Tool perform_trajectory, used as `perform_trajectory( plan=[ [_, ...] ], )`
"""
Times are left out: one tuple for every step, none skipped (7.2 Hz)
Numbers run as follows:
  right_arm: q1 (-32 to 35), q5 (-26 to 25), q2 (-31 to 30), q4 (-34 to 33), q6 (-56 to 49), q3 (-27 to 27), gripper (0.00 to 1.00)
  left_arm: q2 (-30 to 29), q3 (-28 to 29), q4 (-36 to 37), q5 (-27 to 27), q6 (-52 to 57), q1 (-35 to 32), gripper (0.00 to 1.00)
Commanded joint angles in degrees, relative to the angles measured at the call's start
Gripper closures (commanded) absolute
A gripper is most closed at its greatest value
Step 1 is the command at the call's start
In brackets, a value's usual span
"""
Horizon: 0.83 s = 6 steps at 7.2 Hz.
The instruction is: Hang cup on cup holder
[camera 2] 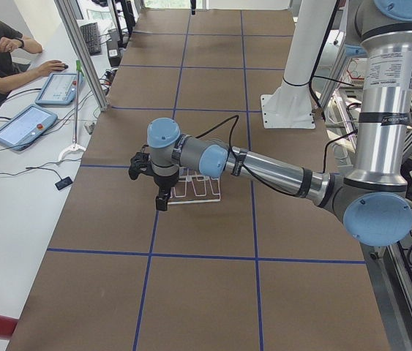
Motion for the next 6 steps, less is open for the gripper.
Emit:
perform_trajectory(
  plan=[
    [0.68,0.26,-0.42,0.00,0.00,-0.03,0.00,-0.25,0.18,-0.08,-0.07,0.43,0.12,0.01],
    [0.94,0.79,-0.77,0.00,0.09,0.49,0.00,-0.60,-0.43,-1.13,-0.07,0.43,0.12,0.01],
    [0.95,0.79,-0.95,0.00,0.09,0.67,0.00,0.44,-1.74,-1.83,-0.07,0.34,0.03,0.01],
    [0.95,0.79,-0.95,0.00,0.09,0.58,0.00,1.15,-2.28,-1.93,-0.07,0.34,0.03,0.01],
    [0.95,0.79,-1.13,0.00,0.09,0.67,0.00,1.24,-2.11,-2.01,-0.16,0.34,0.03,0.01],
    [1.03,0.79,-2.00,-0.08,0.09,0.67,0.00,0.98,-2.11,-1.93,-0.16,0.34,0.12,0.01]
  ],
)
